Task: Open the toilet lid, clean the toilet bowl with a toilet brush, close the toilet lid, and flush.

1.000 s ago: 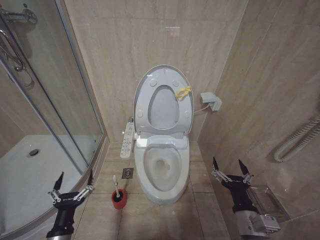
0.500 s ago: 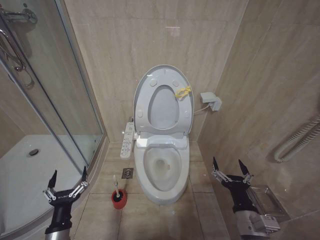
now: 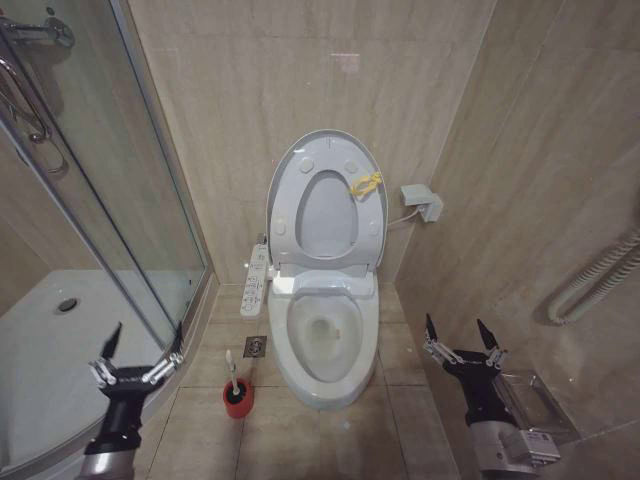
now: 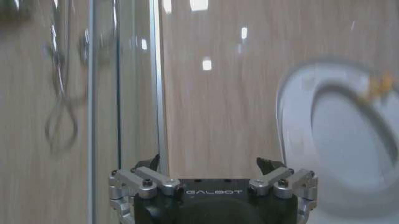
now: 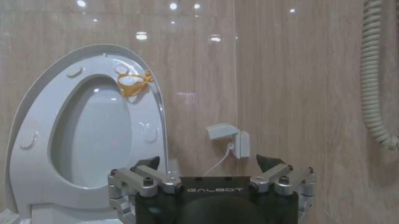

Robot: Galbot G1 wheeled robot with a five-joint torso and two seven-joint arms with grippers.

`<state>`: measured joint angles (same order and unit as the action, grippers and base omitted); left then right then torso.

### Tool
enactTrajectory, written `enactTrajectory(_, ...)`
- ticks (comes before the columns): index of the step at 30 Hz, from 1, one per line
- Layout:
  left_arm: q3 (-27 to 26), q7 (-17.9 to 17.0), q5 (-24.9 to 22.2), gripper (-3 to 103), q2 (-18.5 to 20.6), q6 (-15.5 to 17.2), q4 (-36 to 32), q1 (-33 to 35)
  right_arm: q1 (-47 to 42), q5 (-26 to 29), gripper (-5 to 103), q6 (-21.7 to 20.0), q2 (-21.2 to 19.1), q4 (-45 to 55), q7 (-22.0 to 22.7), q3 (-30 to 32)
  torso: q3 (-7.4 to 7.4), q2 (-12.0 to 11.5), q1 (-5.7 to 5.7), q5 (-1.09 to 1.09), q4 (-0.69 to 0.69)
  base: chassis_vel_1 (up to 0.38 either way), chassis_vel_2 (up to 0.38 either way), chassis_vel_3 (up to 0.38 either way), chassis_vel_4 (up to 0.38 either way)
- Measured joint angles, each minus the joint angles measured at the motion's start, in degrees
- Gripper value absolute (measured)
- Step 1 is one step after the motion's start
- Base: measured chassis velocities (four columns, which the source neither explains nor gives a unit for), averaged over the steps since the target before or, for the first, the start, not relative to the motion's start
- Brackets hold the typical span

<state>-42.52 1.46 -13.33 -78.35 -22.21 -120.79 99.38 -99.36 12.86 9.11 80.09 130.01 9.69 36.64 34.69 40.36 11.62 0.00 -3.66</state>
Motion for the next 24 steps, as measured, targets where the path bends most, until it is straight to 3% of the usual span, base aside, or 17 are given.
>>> enactTrajectory(8,2.7,0.6,-1.4,100,1.9,1.0,14.7,-4.8,0.0,0.0,100,0.0,0.0,0.0,0.0,0.0,0.00,0.0,0.00,-0.01,-0.01,0.000,0.000,0.000,0.000)
enactTrajectory(12,5.1,0.7,-4.5,100,3.7,0.9,23.4,-10.1,0.0,0.0,100,0.0,0.0,0.0,0.0,0.0,0.00,0.0,0.00,-0.01,0.02,0.000,0.000,0.000,0.000)
enactTrajectory(17,9.2,1.1,-8.2,100,5.6,0.4,30.2,-16.9,0.0,0.0,100,0.0,0.0,0.0,0.0,0.0,0.00,0.0,0.01,-0.01,-0.02,0.000,0.000,0.000,0.000)
enactTrajectory(24,14.1,2.8,-9.1,100,7.0,-0.5,35.7,-21.8,0.0,0.0,100,0.0,0.0,0.0,0.0,0.0,0.00,0.0,0.01,-0.01,0.00,0.000,0.000,0.000,0.000)
